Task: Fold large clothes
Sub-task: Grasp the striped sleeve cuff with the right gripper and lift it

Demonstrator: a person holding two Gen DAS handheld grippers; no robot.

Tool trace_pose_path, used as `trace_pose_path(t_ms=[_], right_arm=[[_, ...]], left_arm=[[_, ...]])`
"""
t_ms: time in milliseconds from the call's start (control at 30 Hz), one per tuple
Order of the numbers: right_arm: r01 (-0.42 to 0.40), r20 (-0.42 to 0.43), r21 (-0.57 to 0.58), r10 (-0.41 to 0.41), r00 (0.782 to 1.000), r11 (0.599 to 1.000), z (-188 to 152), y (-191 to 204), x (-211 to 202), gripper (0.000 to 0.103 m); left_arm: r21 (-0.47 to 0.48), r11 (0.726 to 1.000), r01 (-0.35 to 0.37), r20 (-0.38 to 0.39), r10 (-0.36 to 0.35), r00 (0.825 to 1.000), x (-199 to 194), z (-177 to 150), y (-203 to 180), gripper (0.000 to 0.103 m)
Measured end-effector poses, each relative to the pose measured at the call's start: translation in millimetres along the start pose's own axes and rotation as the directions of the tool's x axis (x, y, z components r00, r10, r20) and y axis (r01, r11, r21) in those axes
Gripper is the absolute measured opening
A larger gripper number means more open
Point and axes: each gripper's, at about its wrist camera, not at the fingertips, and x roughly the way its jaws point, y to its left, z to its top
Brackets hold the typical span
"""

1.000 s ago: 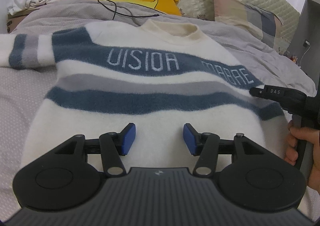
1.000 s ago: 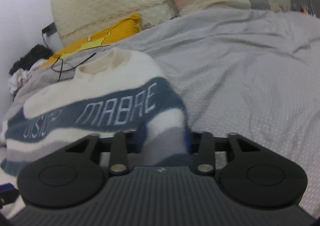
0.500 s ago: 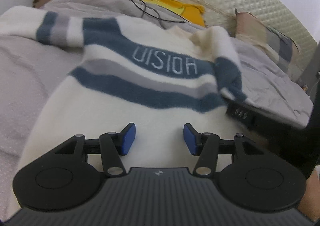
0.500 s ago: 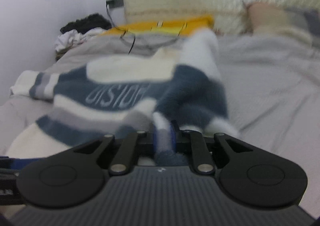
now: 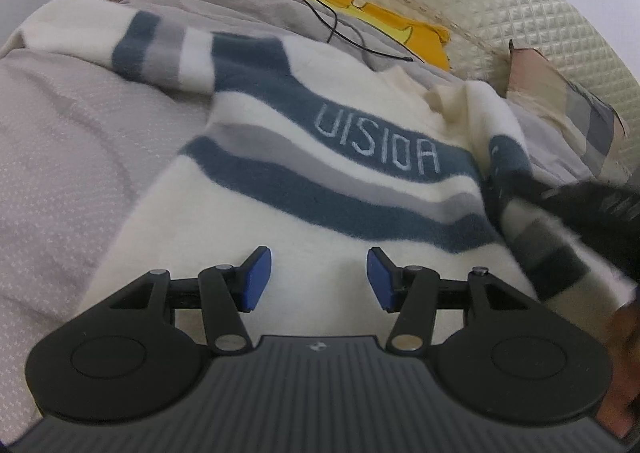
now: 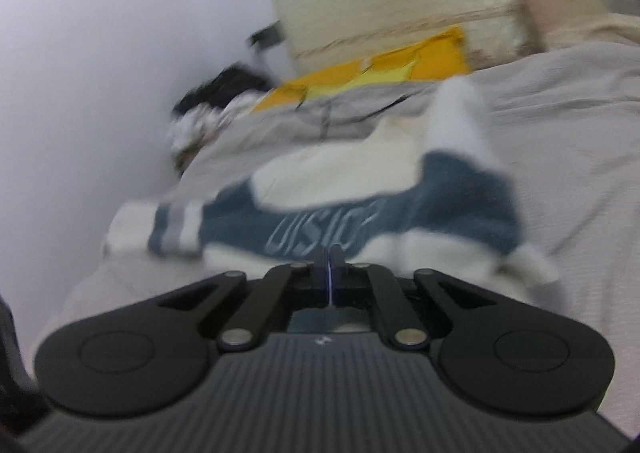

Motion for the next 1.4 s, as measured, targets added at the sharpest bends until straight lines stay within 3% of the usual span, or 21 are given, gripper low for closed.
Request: trace_pose_path(t_ms=[133,200,267,333,400,533,633,667,733,833,900,1000,1067,1167,1233,1267,1300,1333,1400], right_arm=[[0.141,0.094,0.160,-0.157,0.983,0.977,22,-52,-42,0.012],[0.214,0.093,0.232,-0.241,0.966,0.949,20,-83,-59,0.040],[0.227,0.034,0.318,-0.250,0.968,0.921,10,-114,-63,0.044],[0.170,-0.031,0.409,-0.173,0.985,0.896,-5,-139,-57,0.044],[0.156,-0.075,0.445,-0.137,0.988,0.882,-17,-147,-47,0.044],[0.166,-0.155,0.355,-0.117,0.981,0.920,-25,-126,-17,0.044],[0.190,-0.152,0.282,-0.152,0.977,0.940,-25,-107,-7,0.032],[0.187,-0.141,0.263,-0.154,0.978,0.947,-23,-100,-7,0.023],[0.157,-0.116,0.248,-0.132,0.984,0.956,-16,-90,-9,0.017],[0.073,-0.073,0.285,-0.055,0.996,0.956,-8,-84,-17,0.010],[0.014,-0.060,0.308,0.004,0.998,0.951,-6,-79,-21,0.010],[-0.043,-0.061,0.350,0.068,0.996,0.936,-2,-73,-19,0.009],[-0.075,-0.052,0.391,0.103,0.993,0.917,1,-74,-21,0.009],[-0.109,-0.044,0.431,0.142,0.989,0.896,0,-76,-24,0.003],[-0.208,-0.003,0.501,0.242,0.970,0.840,-3,-82,-25,0.003],[-0.224,-0.002,0.510,0.262,0.965,0.831,-2,-79,-24,0.003],[-0.191,-0.029,0.480,0.233,0.972,0.856,1,-73,-24,0.003],[-0.150,-0.051,0.440,0.191,0.980,0.886,3,-68,-24,0.003],[-0.092,-0.066,0.390,0.127,0.990,0.916,7,-64,-26,0.003]], left_arm=[[0.013,1.000,0.013,-0.007,-0.012,1.000,3,-1,-2,0.059],[0.017,1.000,0.022,-0.010,-0.021,1.000,3,-2,-2,0.059],[0.015,1.000,0.026,-0.012,-0.026,1.000,3,-2,-3,0.059],[0.010,1.000,0.029,-0.015,-0.029,0.999,4,-1,-2,0.059],[0.003,0.999,0.035,-0.016,-0.035,0.999,4,-1,-1,0.059],[-0.008,0.999,0.048,-0.017,-0.049,0.999,2,0,0,0.059],[-0.016,0.996,0.087,-0.008,-0.087,0.996,-1,3,-2,0.059],[-0.014,0.994,0.108,0.001,-0.108,0.994,-3,5,-3,0.059],[-0.001,0.988,0.152,0.026,-0.152,0.988,-8,9,-7,0.059],[0.026,0.961,0.274,0.049,-0.275,0.960,-16,14,-16,0.059],[0.026,0.923,0.384,0.023,-0.384,0.923,-15,16,-21,0.059],[-0.026,0.854,0.520,-0.052,-0.521,0.852,-3,15,-32,0.059],[-0.046,0.833,0.551,-0.100,-0.553,0.827,8,11,-42,0.059],[-0.050,0.834,0.550,-0.135,-0.551,0.824,20,5,-51,0.059],[-0.117,0.811,0.573,-0.164,-0.585,0.794,30,6,-50,0.059],[-0.148,0.799,0.583,-0.170,-0.601,0.781,35,6,-49,0.059],[-0.154,0.797,0.584,-0.169,-0.604,0.779,36,6,-48,0.059],[-0.141,0.802,0.580,-0.175,-0.597,0.783,37,6,-49,0.059],[-0.079,0.841,0.535,-0.217,-0.538,0.815,39,3,-57,0.058]])
